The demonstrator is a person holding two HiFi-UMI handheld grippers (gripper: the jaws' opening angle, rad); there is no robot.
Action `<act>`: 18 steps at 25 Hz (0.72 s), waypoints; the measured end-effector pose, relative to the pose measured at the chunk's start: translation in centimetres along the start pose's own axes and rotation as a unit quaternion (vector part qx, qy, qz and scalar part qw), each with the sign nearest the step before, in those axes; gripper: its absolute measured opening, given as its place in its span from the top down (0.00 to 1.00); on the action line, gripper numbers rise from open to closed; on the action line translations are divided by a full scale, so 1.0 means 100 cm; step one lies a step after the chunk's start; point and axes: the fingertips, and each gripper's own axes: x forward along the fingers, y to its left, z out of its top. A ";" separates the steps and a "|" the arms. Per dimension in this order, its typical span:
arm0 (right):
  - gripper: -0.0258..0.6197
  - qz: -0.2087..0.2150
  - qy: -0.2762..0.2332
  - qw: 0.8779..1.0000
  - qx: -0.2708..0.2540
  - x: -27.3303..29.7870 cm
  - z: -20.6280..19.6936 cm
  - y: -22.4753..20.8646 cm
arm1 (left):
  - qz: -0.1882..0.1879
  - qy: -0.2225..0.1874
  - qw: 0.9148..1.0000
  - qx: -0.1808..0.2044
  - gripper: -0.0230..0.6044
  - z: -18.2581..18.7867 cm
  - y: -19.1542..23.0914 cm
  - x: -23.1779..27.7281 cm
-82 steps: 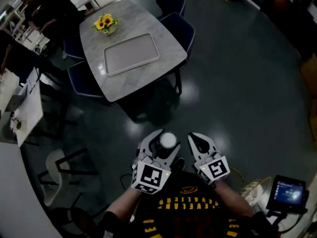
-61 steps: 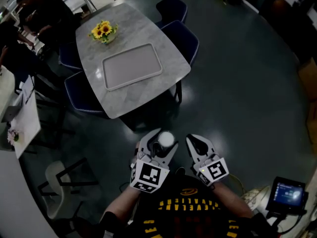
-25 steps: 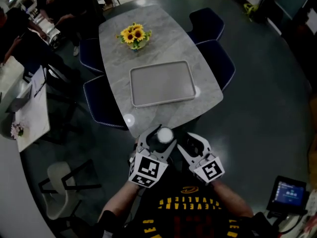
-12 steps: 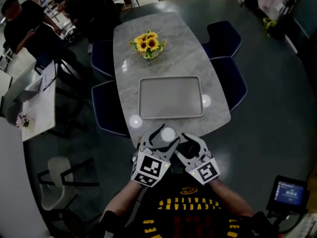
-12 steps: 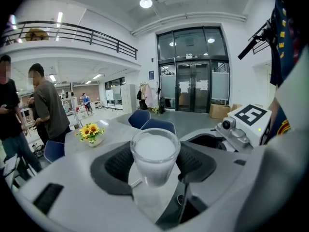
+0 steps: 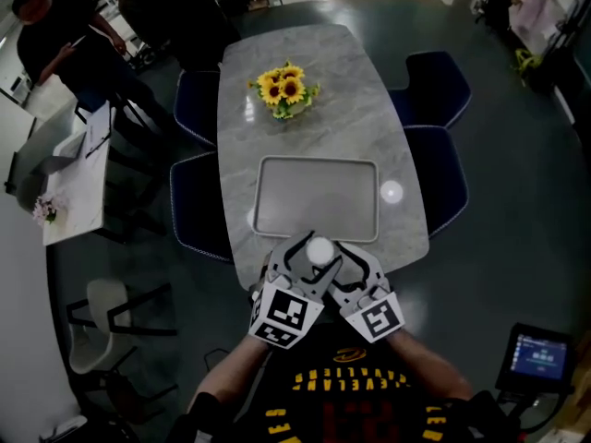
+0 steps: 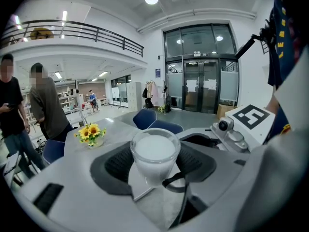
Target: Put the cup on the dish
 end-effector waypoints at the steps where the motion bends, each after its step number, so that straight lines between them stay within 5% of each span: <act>1: 0.61 0.004 -0.002 1.000 -0.002 0.002 0.001 -0.005 | 0.002 0.001 1.000 -0.002 0.53 0.002 0.000 0.005; 9: 0.61 0.019 -0.021 0.999 -0.015 -0.005 0.004 -0.065 | 0.014 0.010 0.999 -0.028 0.53 0.027 -0.004 0.064; 18: 0.61 0.034 -0.010 0.999 -0.023 -0.017 -0.007 -0.073 | 0.036 0.020 0.998 -0.044 0.53 0.025 -0.014 0.073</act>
